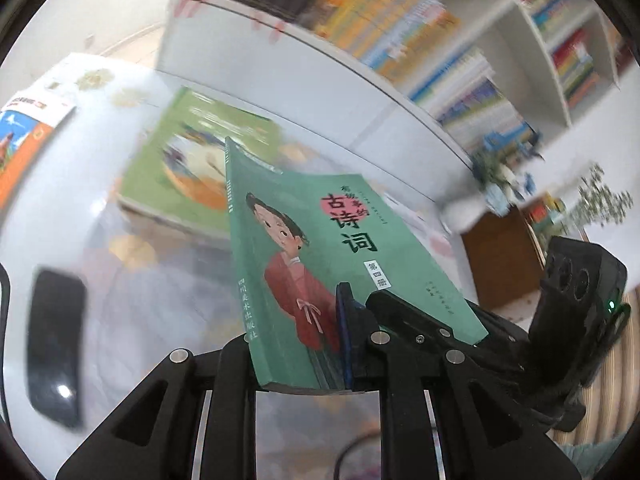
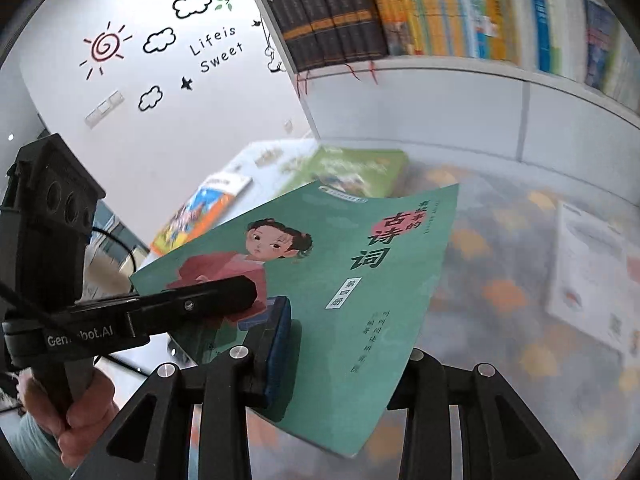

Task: Organize books
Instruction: 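Carry the teal poetry book onto the stacked books and lower it, then open both grippers and move them to the white booklet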

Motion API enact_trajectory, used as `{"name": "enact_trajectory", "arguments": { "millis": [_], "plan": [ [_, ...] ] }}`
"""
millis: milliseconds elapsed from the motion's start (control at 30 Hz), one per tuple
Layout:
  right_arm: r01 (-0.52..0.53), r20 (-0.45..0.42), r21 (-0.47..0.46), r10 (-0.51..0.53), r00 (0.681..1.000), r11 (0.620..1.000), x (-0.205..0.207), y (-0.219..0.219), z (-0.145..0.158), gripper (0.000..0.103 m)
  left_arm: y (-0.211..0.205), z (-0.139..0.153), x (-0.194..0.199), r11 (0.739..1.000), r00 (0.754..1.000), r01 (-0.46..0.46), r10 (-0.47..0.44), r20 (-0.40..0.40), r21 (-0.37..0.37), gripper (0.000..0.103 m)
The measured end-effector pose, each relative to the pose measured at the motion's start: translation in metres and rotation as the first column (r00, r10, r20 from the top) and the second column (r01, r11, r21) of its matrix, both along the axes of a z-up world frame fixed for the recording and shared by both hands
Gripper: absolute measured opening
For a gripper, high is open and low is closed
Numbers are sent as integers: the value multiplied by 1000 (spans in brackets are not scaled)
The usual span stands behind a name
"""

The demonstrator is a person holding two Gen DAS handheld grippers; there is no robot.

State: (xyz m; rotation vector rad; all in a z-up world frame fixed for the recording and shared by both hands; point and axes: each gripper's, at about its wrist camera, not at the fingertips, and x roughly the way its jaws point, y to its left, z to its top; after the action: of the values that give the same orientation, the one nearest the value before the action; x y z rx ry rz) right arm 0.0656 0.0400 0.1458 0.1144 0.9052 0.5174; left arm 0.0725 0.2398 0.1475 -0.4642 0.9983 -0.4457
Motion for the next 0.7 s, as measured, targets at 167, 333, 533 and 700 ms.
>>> {"name": "enact_trajectory", "arguments": {
  "millis": [167, 333, 533, 700],
  "plan": [
    [29, 27, -148, -25, 999, 989, 74, 70, -16, 39, 25, -16, 83, 995, 997, 23, -16, -72, 101, 17],
    [83, -159, -103, -98, 982, 991, 141, 77, -37, 41, 53, -42, 128, 996, 988, -22, 34, -148, 81, 26],
    [166, -196, -149, -193, 961, 975, 151, 86, -63, 42, 73, -56, 144, 986, 980, -53, 81, -183, 155, 27],
    [170, -207, -151, -199, 958, 974, 155, 98, -78, 47, 81, -54, 142, 972, 978, -112, 144, -147, 208, 27]
  ]
}}
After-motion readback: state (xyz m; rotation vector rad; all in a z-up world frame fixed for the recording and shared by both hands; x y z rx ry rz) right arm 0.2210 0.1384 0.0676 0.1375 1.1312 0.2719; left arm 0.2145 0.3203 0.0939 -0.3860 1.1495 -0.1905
